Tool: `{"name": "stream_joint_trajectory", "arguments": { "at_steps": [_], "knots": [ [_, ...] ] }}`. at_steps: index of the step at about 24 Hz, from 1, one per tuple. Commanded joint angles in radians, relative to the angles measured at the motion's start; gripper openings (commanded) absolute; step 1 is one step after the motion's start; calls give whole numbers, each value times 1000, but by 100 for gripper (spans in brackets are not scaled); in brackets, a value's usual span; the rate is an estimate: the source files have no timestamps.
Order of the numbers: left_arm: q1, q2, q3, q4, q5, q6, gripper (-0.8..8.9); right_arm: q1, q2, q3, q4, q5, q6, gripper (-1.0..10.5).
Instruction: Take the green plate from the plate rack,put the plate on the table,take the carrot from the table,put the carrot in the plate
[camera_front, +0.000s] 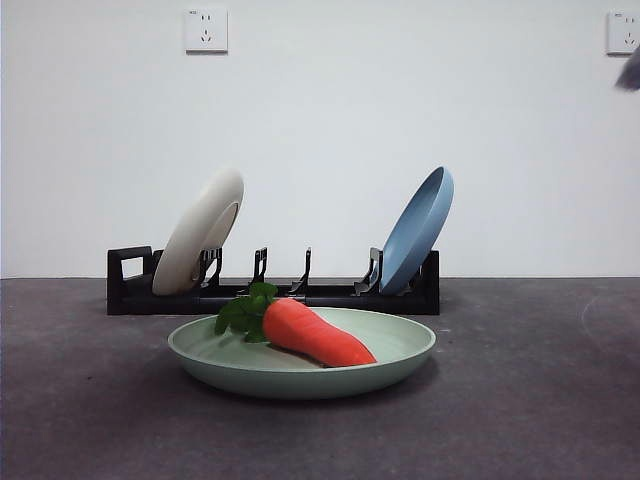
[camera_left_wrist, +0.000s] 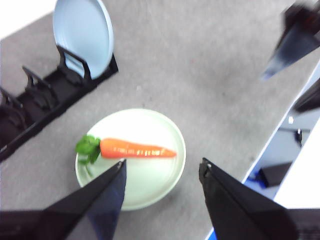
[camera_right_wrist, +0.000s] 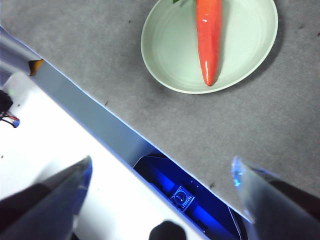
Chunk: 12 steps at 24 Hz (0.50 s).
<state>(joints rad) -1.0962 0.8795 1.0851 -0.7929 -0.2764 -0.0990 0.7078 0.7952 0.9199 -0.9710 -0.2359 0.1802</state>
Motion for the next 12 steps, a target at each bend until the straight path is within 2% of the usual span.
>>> {"name": "stream_joint_trajectory", "arguments": {
  "at_steps": [1, 2, 4, 5, 12],
  "knots": [
    [-4, -1, -2, -11, 25, -11, 241, 3, -27, -2, -7, -1, 6, 291],
    [-4, -1, -2, -17, 40, -11, 192, 3, -36, -2, -9, -2, 6, 216],
    [-4, -1, -2, -27, 61, -11, 15, 3, -45, -2, -10, -2, 6, 48],
    [-4, -1, -2, -31, 69, -12, -20, 3, -47, -2, -10, -2, 5, -21],
    [-4, -1, -2, -73, 76, -13, -8, 3, -48, -2, -10, -1, 5, -10]
  ]
}}
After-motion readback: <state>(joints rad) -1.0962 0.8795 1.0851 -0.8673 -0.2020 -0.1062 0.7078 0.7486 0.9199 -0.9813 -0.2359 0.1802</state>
